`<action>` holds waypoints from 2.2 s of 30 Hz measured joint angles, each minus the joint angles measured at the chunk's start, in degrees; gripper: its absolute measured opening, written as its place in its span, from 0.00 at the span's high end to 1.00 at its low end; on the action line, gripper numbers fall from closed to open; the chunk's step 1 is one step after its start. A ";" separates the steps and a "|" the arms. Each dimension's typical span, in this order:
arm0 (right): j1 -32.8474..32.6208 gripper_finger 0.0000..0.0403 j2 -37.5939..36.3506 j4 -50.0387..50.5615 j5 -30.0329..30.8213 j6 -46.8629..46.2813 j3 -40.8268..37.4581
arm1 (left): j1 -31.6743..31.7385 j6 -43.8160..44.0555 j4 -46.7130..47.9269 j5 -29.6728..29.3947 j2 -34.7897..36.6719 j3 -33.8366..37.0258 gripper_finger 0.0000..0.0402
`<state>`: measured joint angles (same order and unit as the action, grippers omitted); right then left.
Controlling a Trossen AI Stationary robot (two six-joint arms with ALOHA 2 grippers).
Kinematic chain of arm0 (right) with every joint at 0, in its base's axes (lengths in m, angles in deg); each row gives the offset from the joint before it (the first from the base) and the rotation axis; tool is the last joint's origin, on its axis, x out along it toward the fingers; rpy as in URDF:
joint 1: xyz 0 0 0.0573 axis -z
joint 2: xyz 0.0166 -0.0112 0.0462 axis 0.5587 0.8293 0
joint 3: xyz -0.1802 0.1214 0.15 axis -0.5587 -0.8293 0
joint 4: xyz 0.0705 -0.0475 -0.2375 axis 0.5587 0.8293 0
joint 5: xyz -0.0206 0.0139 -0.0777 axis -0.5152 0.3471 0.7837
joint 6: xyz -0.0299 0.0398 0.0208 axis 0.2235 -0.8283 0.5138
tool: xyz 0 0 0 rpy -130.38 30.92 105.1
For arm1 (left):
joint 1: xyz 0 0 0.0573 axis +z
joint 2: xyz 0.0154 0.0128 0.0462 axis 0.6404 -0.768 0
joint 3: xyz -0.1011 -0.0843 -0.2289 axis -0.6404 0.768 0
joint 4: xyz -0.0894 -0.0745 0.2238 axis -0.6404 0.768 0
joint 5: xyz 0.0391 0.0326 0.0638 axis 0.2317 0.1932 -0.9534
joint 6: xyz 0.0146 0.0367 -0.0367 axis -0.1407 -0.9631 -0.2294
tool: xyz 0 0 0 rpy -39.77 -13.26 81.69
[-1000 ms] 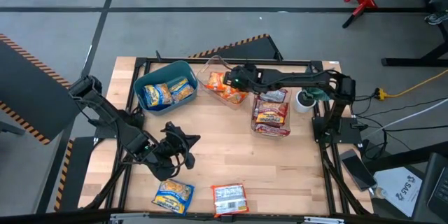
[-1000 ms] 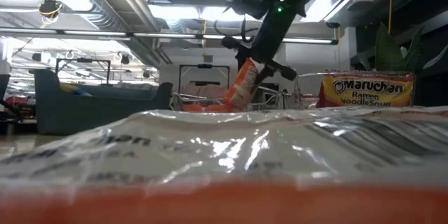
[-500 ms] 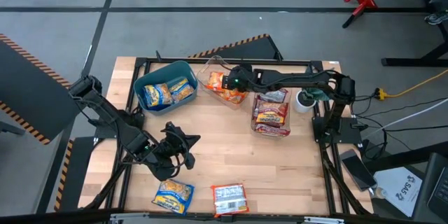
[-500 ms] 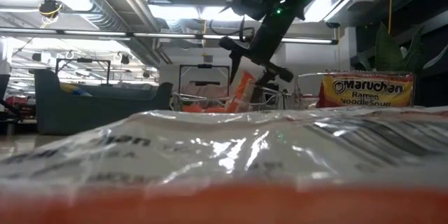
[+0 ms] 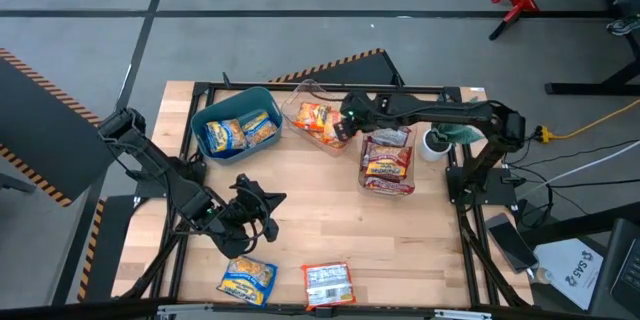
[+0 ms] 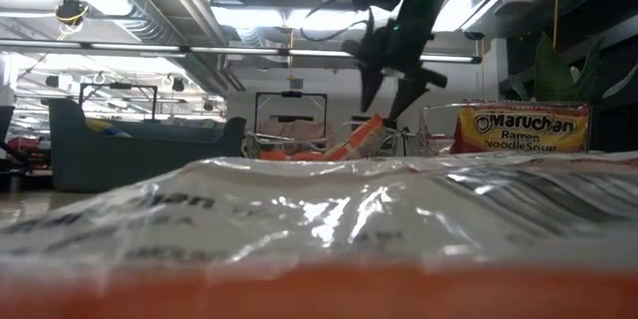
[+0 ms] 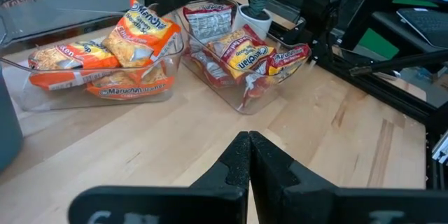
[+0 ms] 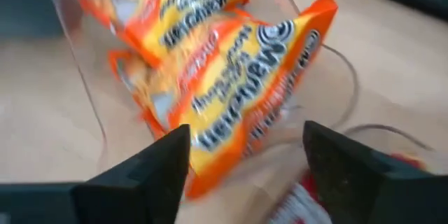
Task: Sort Maruchan noodles
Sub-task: Put the orange noodle pack into the left transparent bin
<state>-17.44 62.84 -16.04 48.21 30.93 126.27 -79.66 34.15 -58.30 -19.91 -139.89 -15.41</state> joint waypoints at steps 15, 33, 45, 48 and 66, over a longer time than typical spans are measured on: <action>-0.05 0.98 3.84 3.65 -4.62 15.20 0.17 | 0.09 0.01 0.60 -0.07 -0.02 0.00 1.00; -0.02 1.00 5.01 -3.96 -24.72 18.06 0.00 | 1.30 0.61 0.64 -0.63 -0.02 0.02 1.00; 0.00 1.00 -1.59 5.01 -26.48 25.13 7.28 | 2.63 3.61 -2.42 1.49 -0.02 0.02 1.00; 0.00 1.00 -2.07 5.12 -26.43 27.11 10.97 | 1.88 3.62 -3.43 1.51 -0.02 0.02 1.00; -4.73 1.00 -2.23 -3.52 -61.56 32.60 26.23 | -6.47 6.43 -4.79 15.12 -0.02 0.02 1.00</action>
<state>-22.17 60.62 -19.56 -13.36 63.52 152.49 -86.12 40.59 -63.09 -4.79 -139.92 -15.39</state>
